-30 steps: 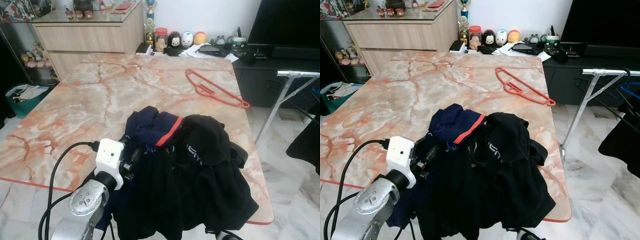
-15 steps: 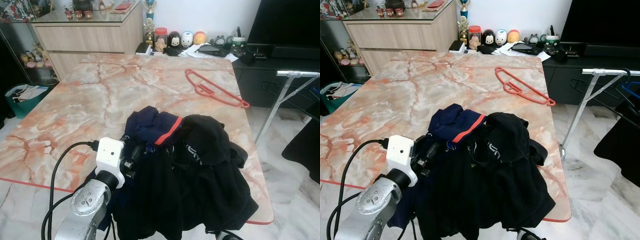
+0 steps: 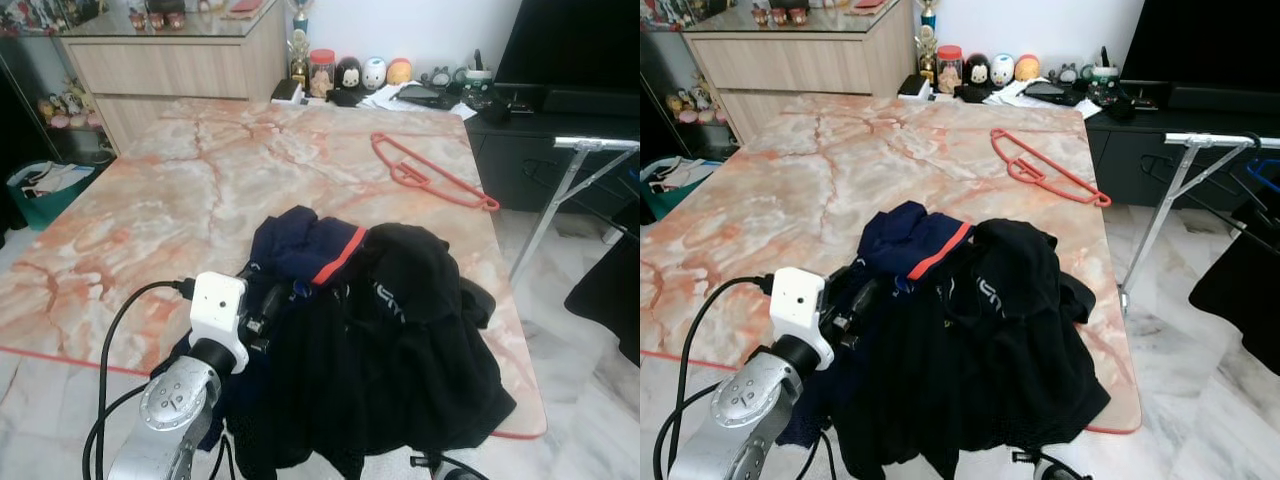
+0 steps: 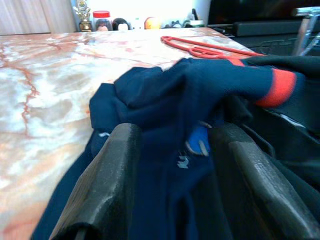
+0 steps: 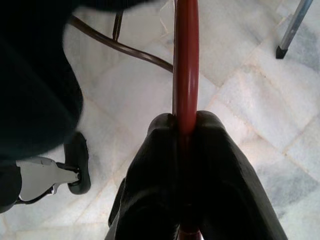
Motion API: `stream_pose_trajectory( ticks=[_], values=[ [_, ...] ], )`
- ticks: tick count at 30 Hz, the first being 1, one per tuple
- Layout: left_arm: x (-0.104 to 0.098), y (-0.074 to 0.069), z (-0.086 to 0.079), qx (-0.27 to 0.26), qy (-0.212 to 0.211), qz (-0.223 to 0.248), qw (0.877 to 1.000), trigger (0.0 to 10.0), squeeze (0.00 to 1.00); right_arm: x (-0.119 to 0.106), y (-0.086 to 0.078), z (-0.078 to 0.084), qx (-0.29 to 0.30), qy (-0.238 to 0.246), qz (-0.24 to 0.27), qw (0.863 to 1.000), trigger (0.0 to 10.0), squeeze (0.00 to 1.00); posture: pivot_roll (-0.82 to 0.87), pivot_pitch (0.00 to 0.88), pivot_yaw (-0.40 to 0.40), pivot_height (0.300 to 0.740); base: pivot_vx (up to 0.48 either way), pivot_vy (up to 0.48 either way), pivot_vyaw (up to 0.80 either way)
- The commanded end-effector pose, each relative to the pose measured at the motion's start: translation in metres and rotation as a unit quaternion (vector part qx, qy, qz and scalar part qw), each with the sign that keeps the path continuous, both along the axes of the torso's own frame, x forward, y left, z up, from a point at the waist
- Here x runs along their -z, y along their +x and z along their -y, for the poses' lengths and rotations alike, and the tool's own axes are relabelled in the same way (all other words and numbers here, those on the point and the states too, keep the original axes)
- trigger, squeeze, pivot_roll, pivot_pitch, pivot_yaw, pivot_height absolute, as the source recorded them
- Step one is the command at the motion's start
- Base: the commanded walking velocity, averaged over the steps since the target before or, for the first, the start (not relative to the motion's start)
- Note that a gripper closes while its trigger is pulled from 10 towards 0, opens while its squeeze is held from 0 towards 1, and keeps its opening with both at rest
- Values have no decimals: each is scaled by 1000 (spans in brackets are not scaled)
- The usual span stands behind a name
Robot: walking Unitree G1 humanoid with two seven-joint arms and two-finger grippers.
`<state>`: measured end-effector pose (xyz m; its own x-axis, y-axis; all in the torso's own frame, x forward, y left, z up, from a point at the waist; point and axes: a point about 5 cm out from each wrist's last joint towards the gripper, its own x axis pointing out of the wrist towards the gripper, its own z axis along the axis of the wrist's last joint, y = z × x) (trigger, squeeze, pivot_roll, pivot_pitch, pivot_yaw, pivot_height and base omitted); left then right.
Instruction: Hang hanger
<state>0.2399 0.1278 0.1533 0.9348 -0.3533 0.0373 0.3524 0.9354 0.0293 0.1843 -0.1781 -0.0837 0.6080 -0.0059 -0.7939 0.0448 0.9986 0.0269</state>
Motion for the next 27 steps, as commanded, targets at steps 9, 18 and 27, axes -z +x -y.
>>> stream_pose_trajectory(
  ticks=[9,18,27],
  values=[
    [-3,6,5,20,-5,9,1000,10000,0,3,-5,-8,0,11,-8,1000,10000,0,24,0,23,716,-227,0,0],
    [-1,5,5,20,-4,7,1000,10000,0,3,-5,-8,0,12,-8,1000,10000,0,32,0,22,716,-226,0,0],
    [-1,7,3,16,-1,9,1000,10000,0,3,-4,-8,3,12,-6,1000,10000,0,41,0,18,716,-189,0,0]
  ],
)
